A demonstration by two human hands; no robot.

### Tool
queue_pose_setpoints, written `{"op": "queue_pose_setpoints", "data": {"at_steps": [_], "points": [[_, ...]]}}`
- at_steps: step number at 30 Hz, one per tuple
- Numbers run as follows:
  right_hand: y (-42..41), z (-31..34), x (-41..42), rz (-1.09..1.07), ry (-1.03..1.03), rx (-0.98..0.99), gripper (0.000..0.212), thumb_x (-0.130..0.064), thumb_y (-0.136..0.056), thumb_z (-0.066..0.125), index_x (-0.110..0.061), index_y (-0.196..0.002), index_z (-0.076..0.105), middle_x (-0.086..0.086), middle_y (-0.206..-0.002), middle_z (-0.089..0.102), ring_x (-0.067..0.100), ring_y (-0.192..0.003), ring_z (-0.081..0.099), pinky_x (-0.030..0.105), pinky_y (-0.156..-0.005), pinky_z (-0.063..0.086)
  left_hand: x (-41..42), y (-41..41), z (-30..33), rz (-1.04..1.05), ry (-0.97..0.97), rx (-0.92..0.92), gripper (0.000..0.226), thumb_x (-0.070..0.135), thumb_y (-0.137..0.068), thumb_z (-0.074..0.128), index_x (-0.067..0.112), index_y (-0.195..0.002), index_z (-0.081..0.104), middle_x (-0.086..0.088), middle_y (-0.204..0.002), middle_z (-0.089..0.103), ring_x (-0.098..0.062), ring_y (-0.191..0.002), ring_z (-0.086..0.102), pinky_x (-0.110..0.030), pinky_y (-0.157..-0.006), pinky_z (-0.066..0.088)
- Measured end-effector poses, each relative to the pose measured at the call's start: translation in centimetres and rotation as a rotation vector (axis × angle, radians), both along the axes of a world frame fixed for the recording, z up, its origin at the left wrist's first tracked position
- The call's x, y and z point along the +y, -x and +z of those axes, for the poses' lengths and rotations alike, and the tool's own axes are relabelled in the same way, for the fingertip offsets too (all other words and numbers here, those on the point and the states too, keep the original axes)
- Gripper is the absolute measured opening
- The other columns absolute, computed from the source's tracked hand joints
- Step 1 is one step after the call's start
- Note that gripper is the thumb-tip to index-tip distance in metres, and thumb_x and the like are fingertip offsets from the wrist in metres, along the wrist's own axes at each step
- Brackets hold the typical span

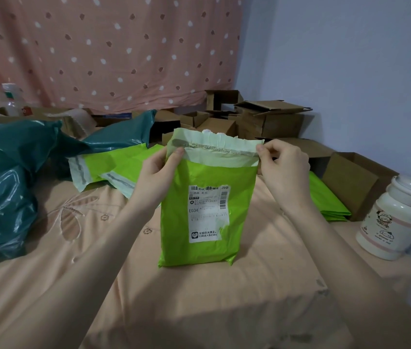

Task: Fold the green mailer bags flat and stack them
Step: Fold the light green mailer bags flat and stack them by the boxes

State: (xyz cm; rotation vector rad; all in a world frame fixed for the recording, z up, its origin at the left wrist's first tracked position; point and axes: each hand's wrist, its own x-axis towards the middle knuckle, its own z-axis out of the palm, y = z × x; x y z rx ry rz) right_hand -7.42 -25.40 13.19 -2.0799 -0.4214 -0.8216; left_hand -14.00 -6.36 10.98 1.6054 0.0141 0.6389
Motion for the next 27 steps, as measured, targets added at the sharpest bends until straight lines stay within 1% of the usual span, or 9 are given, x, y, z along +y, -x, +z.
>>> {"op": "queue_pose_setpoints", "data": {"at_steps": [2,6,10,12,15,18,22,25,27], "points": [[-0.3,-0.2,0.1,0.025,-0.042,0.014,0.021,-0.027,-0.091,0.057,-0.012,-0.080,0.067,0.005,-0.072,0.069,0.027,-0.079,0.065,0.036,-0.078,0.048,0.0,0.2,0.1,-0.017,0.015,-0.006,0.018,0.027,-0.097,0.047,0.027,-0.098,0.066,0.010,-0.089,0.068,-0.007,-0.087,0.063,-0.027,-0.083,0.049],[-1.0,-0.4,-0.2,0.097,-0.157,0.096,0.025,-0.026,-0.089,0.061,-0.025,-0.064,0.058,-0.002,-0.064,0.065,0.024,-0.067,0.067,0.044,-0.076,0.053,0.3,0.1,0.1,-0.029,0.038,0.004,0.021,0.027,-0.097,0.046,0.030,-0.095,0.067,0.015,-0.086,0.069,-0.009,-0.090,0.063,-0.028,-0.085,0.047],[-1.2,-0.6,-0.3,0.124,-0.171,0.106,0.021,-0.022,-0.090,0.059,-0.017,-0.070,0.062,0.002,-0.065,0.065,0.026,-0.068,0.066,0.047,-0.077,0.052,0.7,-0.5,-0.1,-0.016,0.090,0.034,0.023,0.031,-0.097,0.046,0.032,-0.088,0.068,0.017,-0.076,0.069,-0.010,-0.084,0.061,-0.028,-0.075,0.046],[-1.3,-0.7,-0.2,0.139,-0.178,0.093,0.019,-0.020,-0.091,0.057,-0.015,-0.072,0.062,0.004,-0.066,0.064,0.029,-0.068,0.065,0.049,-0.076,0.052,0.6,-0.7,-0.2,-0.008,0.105,0.035,0.024,0.031,-0.097,0.046,0.034,-0.086,0.067,0.019,-0.075,0.069,-0.008,-0.084,0.062,-0.027,-0.076,0.047],[-1.4,-0.9,-0.1,0.164,-0.182,0.088,0.019,-0.018,-0.092,0.055,-0.016,-0.073,0.060,0.008,-0.066,0.064,0.032,-0.067,0.064,0.050,-0.074,0.052,0.8,-0.7,-0.4,-0.004,0.134,0.061,0.026,0.034,-0.098,0.044,0.037,-0.087,0.067,0.020,-0.086,0.071,-0.007,-0.094,0.063,-0.029,-0.085,0.047],[-1.4,-1.0,-0.1,0.184,-0.201,0.088,0.019,-0.018,-0.093,0.054,-0.014,-0.075,0.060,0.014,-0.069,0.065,0.035,-0.067,0.062,0.051,-0.072,0.051,1.2,-0.8,-0.6,-0.010,0.125,0.091,0.026,0.040,-0.097,0.044,0.032,-0.106,0.067,0.010,-0.104,0.070,-0.014,-0.103,0.061,-0.035,-0.091,0.044],[-1.4,-1.1,0.0,0.209,-0.219,0.097,0.020,-0.019,-0.092,0.054,-0.012,-0.075,0.062,0.017,-0.071,0.066,0.037,-0.067,0.062,0.054,-0.072,0.051,1.3,-0.9,-0.6,0.013,0.126,0.095,0.024,0.039,-0.097,0.042,0.033,-0.105,0.064,0.018,-0.085,0.066,-0.002,-0.078,0.058,-0.022,-0.075,0.041],[-1.5,-1.2,-0.1,0.223,-0.250,0.113,0.024,-0.023,-0.091,0.054,-0.010,-0.073,0.061,0.014,-0.067,0.065,0.036,-0.065,0.061,0.055,-0.072,0.050,1.4,-0.8,-0.5,0.021,0.143,0.109,0.028,0.044,-0.095,0.045,0.031,-0.111,0.064,0.009,-0.108,0.068,-0.012,-0.103,0.061,-0.031,-0.090,0.046],[-1.4,-1.1,-0.2,0.230,-0.281,0.123,0.026,-0.023,-0.091,0.053,-0.006,-0.074,0.063,0.006,-0.062,0.063,0.024,-0.058,0.061,0.053,-0.071,0.052,1.5,-0.8,-0.5,0.030,0.156,0.123,0.040,0.050,-0.090,0.049,0.029,-0.122,0.061,0.002,-0.124,0.063,-0.019,-0.118,0.056,-0.044,-0.103,0.042]]}}
